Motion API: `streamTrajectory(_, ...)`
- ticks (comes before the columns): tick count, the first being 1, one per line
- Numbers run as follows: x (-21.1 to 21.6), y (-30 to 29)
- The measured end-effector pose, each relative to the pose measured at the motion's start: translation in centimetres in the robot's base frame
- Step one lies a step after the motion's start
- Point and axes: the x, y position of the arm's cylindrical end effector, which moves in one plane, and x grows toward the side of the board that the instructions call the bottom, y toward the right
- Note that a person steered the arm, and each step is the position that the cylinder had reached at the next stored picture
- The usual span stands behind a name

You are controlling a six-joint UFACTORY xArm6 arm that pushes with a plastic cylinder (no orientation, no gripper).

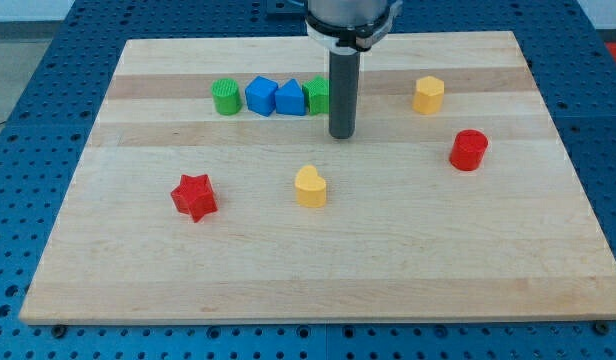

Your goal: Push the yellow hexagon slightly down

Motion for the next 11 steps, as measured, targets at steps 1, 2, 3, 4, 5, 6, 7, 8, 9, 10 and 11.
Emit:
streamTrajectory(1,0.4,1.3)
streamTrajectory(2,0.7,6.1)
streamTrajectory(3,1.0,11.5)
streamTrajectory(4,0.5,18.5)
streamTrajectory(5,-2.7,22.6)
streamTrajectory(6,-7.5,22.9)
streamTrajectory(7,-10.9,20.8)
streamTrajectory(8,-11.7,16.7)
streamTrajectory(9,-8.2,11.8)
streamTrajectory(10,-2.2,10.5)
streamTrajectory(11,-1.5,10.4)
